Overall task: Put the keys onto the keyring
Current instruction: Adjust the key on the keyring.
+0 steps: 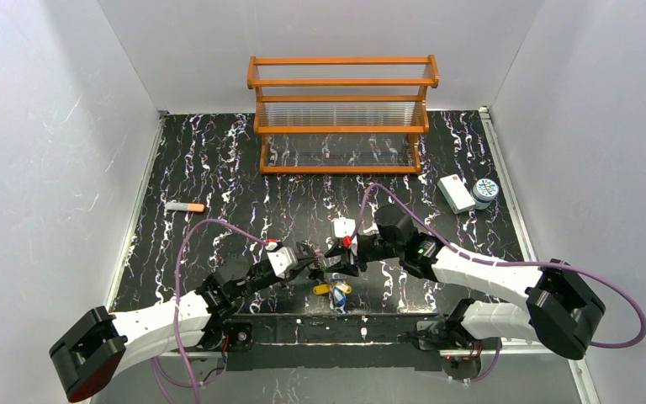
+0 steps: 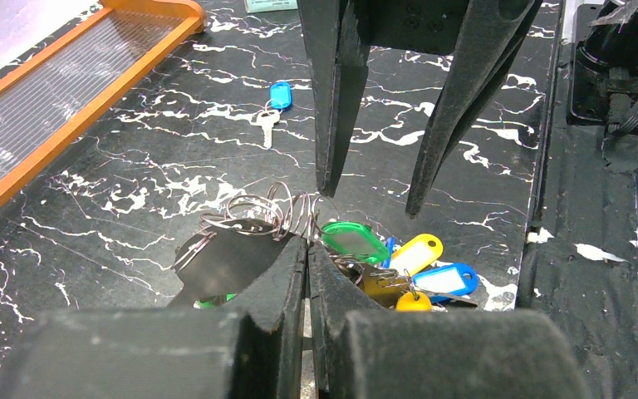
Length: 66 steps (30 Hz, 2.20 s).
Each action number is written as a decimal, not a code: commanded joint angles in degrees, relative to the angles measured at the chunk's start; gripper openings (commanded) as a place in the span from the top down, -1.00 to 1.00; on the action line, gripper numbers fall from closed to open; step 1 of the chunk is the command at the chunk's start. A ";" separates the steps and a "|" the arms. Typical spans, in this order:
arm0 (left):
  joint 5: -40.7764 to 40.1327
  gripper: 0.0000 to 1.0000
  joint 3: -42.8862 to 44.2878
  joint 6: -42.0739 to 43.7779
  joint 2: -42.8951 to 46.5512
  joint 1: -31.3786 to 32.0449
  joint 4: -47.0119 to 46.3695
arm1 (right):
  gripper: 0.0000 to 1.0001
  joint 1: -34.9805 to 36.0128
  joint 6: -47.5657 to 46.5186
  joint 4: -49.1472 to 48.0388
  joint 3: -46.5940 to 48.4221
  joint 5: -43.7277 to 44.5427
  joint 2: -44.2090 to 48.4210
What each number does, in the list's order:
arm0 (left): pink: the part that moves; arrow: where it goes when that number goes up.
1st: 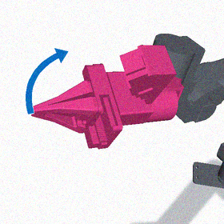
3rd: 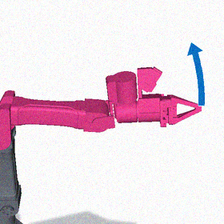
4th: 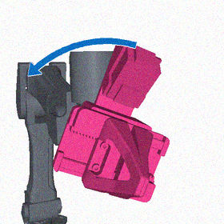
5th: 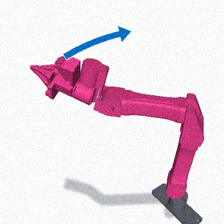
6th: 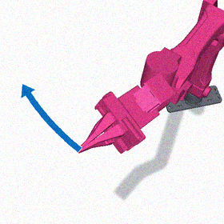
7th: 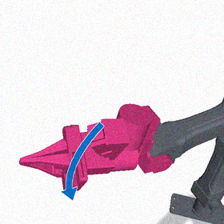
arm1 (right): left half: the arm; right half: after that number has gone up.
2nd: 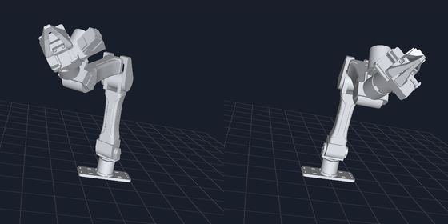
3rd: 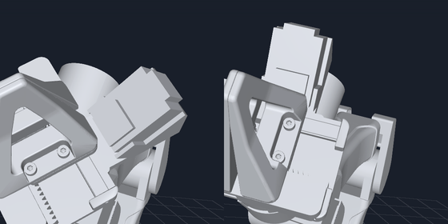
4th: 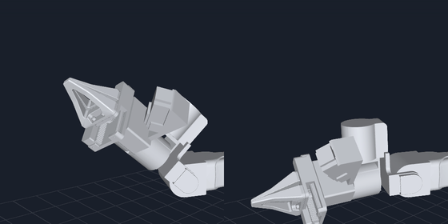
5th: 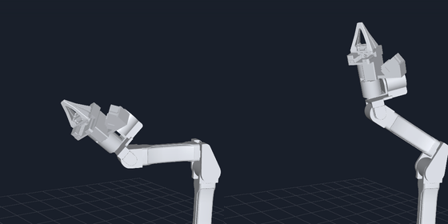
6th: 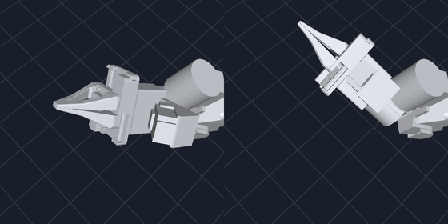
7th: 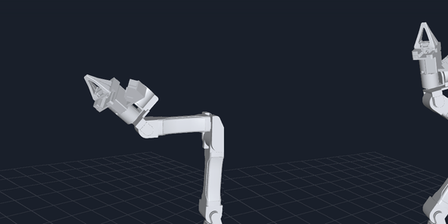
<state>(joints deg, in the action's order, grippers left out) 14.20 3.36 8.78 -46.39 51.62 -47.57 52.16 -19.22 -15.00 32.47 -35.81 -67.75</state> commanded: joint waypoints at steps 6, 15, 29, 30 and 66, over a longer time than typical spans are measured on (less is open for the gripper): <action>1.00 1.00 0.07 0.70 0.78 0.20 -3.32 | 0.04 0.12 -1.34 -1.50 3.20 -1.88 -3.21; 1.59 1.00 0.07 0.57 0.95 0.26 -3.32 | 0.03 0.13 -1.10 -3.78 4.01 0.97 -4.29; 1.86 1.00 0.07 0.43 0.95 0.25 -3.32 | 0.22 0.08 -1.52 -6.94 2.39 1.13 -2.48; 1.86 1.00 0.07 0.49 0.88 0.21 -3.32 | 0.22 0.08 -1.52 -6.94 2.50 0.92 -2.81; -1.97 0.36 4.18 -0.77 8.54 0.27 14.15 | 0.97 0.09 5.41 22.64 21.68 15.02 -15.62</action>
<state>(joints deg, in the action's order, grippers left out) 15.29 3.84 7.18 -40.29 51.62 -43.05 52.47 -16.60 -3.60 46.44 -27.09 -79.70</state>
